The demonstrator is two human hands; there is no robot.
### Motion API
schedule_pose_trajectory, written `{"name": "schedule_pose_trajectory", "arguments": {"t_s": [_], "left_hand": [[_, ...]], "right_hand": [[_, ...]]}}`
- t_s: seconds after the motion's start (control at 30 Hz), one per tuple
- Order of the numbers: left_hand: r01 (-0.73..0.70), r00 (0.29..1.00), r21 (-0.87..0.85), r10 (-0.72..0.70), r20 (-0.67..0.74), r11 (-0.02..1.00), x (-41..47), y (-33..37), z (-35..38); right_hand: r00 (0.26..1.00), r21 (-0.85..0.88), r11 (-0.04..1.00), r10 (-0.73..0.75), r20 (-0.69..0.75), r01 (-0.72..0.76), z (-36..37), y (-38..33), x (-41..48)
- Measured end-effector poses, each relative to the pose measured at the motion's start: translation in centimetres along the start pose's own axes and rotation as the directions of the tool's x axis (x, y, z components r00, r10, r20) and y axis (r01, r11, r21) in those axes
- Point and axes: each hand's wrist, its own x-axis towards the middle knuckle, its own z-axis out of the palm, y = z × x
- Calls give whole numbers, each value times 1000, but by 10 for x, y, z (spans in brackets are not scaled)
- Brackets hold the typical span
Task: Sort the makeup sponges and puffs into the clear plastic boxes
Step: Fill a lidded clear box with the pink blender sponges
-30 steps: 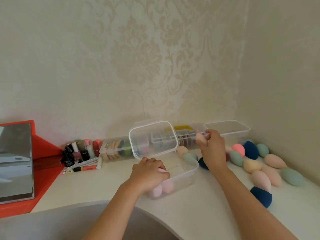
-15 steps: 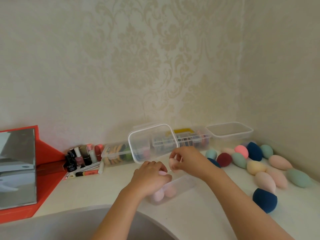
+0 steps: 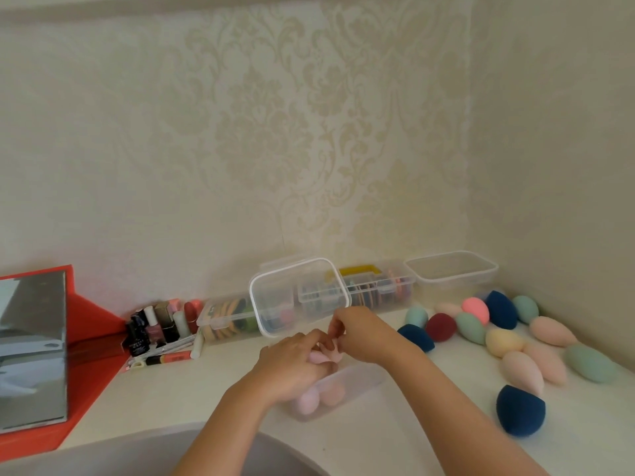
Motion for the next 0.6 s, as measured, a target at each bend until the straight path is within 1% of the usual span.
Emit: {"name": "schedule_pose_trajectory", "arguments": {"t_s": [0.07, 0.13, 0.27, 0.33, 0.4, 0.43, 0.5, 0.57, 0.6], "left_hand": [[10, 1000, 39, -11, 20, 999, 0, 2, -1], [23, 999, 74, -26, 43, 997, 1, 5, -2], [46, 997, 77, -50, 61, 996, 1, 6, -3], [52, 996, 61, -57, 72, 997, 1, 5, -2], [44, 996, 46, -47, 72, 998, 0, 4, -1], [39, 997, 35, -42, 70, 999, -1, 3, -1], [29, 997, 12, -30, 65, 999, 0, 1, -1], [27, 998, -3, -27, 63, 1000, 0, 2, -1], [31, 998, -10, -30, 63, 999, 0, 2, -1]], "right_hand": [[1000, 27, 1000, -10, 19, 9, 0, 2, -1], [1000, 76, 997, -10, -4, 10, 2, 3, -3], [993, 324, 946, 32, -114, 6, 0, 9, -4], [974, 379, 925, 86, -209, -1, -12, 12, -11], [929, 345, 937, 176, -325, -56, -28, 23, -20], [915, 306, 945, 221, -337, -115, -36, 29, -27], [897, 163, 933, 355, -262, -321, -53, 46, -46], [831, -19, 846, 519, -199, -533, -66, 65, -69], [797, -80, 799, 574, -188, -595, -70, 74, -80]]}}
